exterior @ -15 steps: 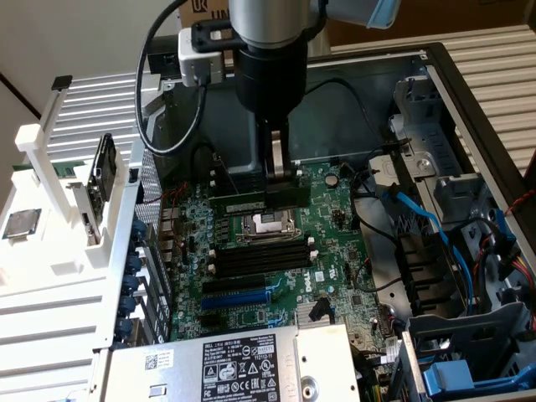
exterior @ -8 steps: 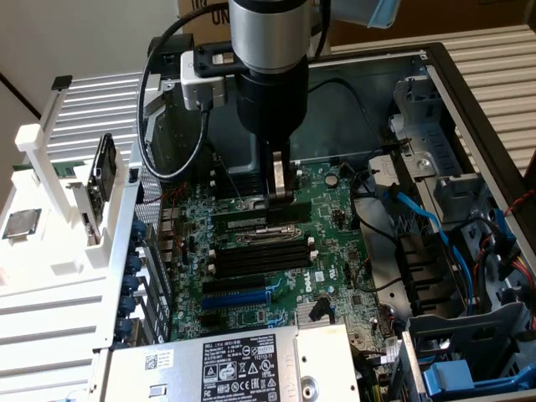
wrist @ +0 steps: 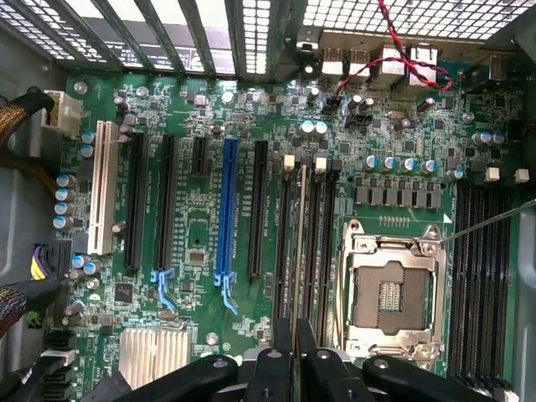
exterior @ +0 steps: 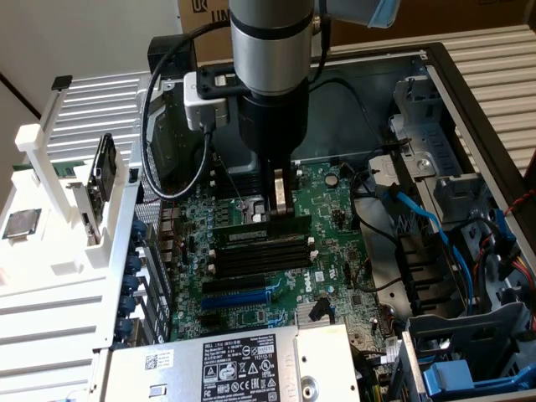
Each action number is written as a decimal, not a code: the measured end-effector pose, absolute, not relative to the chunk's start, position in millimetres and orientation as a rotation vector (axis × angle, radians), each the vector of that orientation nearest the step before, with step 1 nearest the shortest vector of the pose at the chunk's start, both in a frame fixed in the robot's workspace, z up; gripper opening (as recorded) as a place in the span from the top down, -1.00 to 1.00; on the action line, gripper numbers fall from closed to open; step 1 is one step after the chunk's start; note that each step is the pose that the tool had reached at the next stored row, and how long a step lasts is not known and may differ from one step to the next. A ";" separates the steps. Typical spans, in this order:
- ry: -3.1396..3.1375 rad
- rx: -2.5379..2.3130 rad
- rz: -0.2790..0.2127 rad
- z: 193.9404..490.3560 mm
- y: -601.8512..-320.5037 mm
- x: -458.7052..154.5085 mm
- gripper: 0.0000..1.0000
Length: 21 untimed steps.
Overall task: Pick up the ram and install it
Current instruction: 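Press down the ram until it locks into place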
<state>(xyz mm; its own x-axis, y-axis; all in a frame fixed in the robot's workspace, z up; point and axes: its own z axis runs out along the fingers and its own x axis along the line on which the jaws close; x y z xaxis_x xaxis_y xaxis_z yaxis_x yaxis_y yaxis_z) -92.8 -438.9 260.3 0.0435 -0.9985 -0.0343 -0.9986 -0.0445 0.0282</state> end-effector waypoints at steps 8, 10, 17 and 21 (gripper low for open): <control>2.131 -2.303 0.070 248.2 -439.9 -93.2 0.73; 2.126 -2.309 0.069 247.8 -439.8 -94.1 0.73; 2.126 -2.308 0.069 246.8 -437.0 -94.2 0.73; 2.127 -2.305 0.067 245.6 -436.8 -96.2 0.73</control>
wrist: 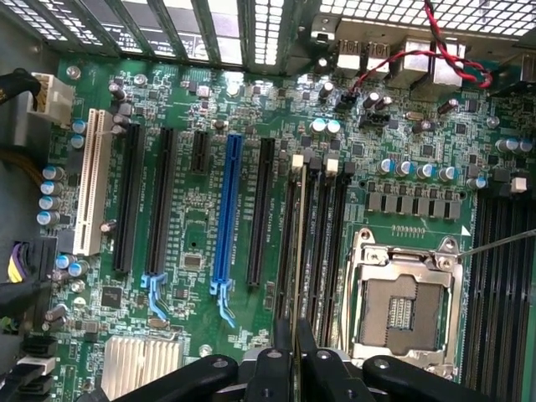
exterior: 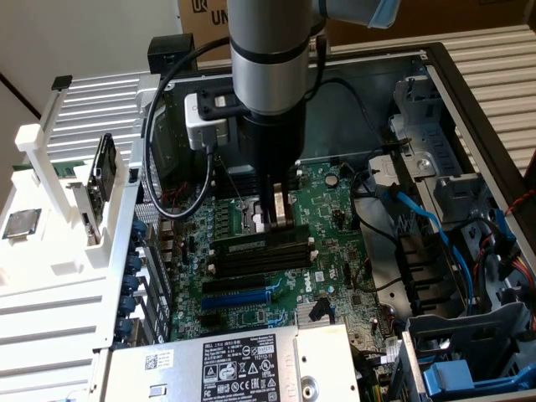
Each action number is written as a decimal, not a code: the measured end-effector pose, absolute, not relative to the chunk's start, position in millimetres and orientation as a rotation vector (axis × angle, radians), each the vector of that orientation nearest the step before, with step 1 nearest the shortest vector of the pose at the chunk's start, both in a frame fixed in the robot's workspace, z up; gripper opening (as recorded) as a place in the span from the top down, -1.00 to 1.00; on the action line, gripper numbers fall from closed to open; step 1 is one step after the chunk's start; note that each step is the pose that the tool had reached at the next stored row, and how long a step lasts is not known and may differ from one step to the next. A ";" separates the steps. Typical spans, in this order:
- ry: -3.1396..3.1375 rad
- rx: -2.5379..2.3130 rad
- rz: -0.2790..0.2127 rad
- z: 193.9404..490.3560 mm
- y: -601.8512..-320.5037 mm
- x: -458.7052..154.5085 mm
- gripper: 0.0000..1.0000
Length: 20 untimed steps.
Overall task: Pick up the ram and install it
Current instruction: 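Press down the ram until it locks into place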
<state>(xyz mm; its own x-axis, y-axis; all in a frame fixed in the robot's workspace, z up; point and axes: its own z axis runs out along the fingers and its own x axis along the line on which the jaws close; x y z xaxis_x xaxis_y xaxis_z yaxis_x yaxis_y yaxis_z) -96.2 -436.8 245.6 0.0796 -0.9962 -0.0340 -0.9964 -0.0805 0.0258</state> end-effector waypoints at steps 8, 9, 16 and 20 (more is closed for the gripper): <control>2.166 -2.263 0.069 243.8 -436.9 -96.8 0.73; 2.166 -2.263 0.069 243.8 -437.0 -96.9 0.73; 2.166 -2.263 0.069 238.3 -438.0 -97.1 0.73; 2.162 -2.267 0.069 237.1 -438.8 -97.0 0.73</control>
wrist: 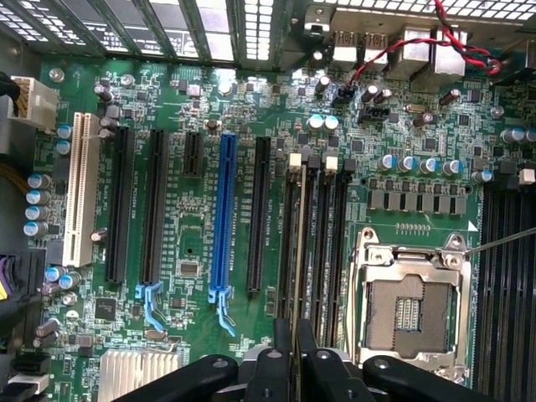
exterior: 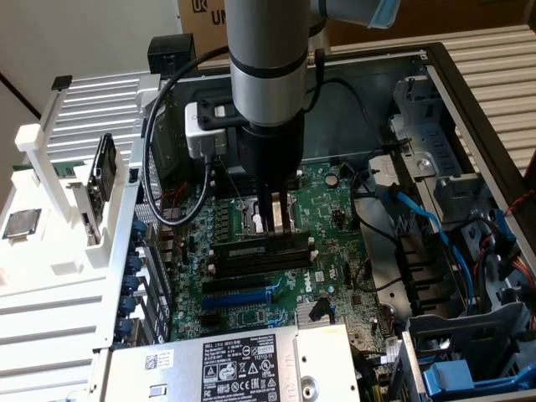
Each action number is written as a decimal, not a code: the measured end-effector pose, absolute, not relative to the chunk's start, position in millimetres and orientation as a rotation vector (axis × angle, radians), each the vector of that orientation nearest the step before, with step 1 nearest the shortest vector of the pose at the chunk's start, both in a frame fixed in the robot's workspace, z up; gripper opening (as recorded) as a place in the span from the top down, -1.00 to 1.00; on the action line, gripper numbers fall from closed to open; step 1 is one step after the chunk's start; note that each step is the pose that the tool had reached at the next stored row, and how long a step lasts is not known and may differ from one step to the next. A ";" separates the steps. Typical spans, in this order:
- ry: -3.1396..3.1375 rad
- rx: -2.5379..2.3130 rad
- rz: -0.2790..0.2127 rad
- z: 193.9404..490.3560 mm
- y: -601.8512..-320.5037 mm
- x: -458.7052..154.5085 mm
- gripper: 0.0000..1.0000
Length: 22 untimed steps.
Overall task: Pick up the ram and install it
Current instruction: 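Press down the ram until it locks into place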
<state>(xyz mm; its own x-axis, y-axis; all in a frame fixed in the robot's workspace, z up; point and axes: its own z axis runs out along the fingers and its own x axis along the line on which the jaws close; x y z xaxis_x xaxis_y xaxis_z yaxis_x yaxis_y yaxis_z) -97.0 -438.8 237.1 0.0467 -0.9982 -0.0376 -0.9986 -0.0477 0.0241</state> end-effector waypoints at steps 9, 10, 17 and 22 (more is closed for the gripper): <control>2.157 -2.275 0.065 237.0 -440.1 -96.9 0.73; 2.158 -2.276 0.064 236.8 -440.0 -96.9 0.73; 2.159 -2.276 0.062 236.3 -440.0 -95.6 0.73; 2.160 -2.275 0.062 236.1 -440.0 -94.7 0.73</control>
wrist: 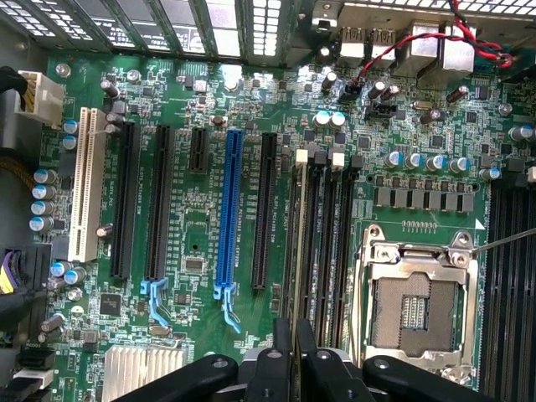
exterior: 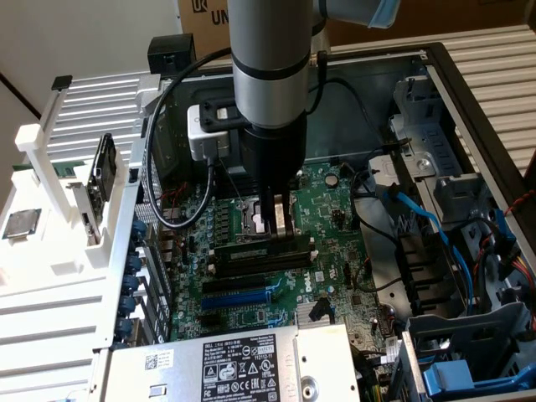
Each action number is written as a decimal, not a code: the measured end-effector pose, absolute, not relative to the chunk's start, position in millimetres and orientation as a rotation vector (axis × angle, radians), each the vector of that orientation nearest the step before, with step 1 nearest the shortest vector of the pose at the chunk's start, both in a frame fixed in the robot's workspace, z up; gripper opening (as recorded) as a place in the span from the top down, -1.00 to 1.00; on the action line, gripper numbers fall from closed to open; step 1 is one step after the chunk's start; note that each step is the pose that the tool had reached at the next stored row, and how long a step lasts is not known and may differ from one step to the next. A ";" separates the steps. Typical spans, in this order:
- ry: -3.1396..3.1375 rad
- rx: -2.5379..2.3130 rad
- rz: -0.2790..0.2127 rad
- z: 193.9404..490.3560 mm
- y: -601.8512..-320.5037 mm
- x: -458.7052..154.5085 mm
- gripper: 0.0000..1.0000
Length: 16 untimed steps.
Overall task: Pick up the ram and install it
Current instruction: 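Press down the ram until it locks into place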
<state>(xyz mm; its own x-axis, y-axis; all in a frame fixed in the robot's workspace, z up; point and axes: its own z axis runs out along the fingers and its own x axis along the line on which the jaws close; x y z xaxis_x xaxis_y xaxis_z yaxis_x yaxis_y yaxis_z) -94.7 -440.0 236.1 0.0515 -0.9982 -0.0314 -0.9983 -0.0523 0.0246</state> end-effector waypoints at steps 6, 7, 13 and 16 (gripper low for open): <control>2.164 -2.271 0.062 235.8 -440.1 -94.7 0.73; 2.164 -2.271 0.062 235.7 -440.1 -94.7 0.73; 2.166 -2.269 0.062 234.8 -440.1 -94.8 0.73; 2.166 -2.269 0.062 234.3 -440.0 -95.5 0.73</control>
